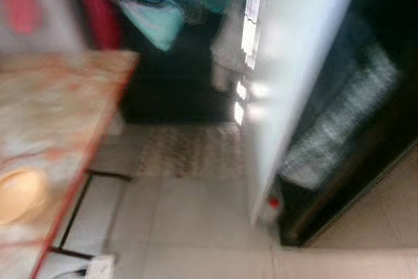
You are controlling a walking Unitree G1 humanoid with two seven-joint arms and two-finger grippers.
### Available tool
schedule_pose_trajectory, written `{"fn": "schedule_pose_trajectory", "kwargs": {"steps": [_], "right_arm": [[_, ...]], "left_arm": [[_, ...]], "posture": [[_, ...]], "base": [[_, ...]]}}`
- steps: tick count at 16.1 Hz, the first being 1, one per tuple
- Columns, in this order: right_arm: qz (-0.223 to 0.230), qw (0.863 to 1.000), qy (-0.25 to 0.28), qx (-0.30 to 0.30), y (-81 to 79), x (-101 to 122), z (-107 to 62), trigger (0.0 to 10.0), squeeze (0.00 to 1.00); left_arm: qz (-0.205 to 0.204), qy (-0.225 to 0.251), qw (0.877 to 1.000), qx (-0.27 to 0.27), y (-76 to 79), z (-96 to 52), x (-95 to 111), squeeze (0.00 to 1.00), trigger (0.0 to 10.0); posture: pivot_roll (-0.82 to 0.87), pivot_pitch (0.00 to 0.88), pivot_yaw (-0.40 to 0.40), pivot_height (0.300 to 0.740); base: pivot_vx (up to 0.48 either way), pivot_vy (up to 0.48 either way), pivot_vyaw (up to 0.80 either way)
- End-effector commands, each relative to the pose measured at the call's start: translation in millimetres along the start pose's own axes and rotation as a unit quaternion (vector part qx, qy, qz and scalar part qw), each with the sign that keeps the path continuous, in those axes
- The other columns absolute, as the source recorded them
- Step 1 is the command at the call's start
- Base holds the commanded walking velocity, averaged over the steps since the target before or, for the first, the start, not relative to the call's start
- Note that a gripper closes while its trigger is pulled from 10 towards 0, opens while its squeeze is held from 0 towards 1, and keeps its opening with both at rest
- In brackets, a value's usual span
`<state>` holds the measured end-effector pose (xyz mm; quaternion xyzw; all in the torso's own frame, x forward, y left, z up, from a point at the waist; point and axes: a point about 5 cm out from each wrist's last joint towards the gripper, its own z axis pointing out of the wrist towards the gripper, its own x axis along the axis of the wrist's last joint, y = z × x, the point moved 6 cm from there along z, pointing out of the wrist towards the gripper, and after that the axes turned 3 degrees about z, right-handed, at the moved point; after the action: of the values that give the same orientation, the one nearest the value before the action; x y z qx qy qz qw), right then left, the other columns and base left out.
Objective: Restocking fridge
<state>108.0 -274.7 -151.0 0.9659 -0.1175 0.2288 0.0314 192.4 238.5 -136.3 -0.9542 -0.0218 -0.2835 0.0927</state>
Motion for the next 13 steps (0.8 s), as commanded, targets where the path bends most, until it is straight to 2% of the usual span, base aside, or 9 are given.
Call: {"fn": "schedule_pose_trajectory", "kwargs": {"steps": [1,10,13], "right_arm": [[0.002,1.000,-0.009,0.006,-4.6,-5.9,0.2,10.0,0.00],[0.006,1.000,-0.010,0.006,-6.0,-6.3,0.5,10.0,0.00],[0.015,1.000,-0.012,0.006,-6.8,-8.9,0.3,10.0,0.00]], "left_arm": [[0.003,-0.018,1.000,0.014,-12.2,-2.6,-14.3,0.00,10.0],[-0.003,-0.015,1.000,0.011,-13.1,-2.1,-11.4,0.00,10.0],[0.011,-0.012,1.000,0.004,-12.0,-1.3,-7.2,0.00,10.0]], "posture": [[0.04,0.044,0.079,0.740],[0.03,0.049,0.088,0.740],[0.02,0.053,0.101,0.740]], "base": [[0.000,0.000,-0.77],[0.000,0.000,-0.77],[0.000,0.000,-0.77]]}}
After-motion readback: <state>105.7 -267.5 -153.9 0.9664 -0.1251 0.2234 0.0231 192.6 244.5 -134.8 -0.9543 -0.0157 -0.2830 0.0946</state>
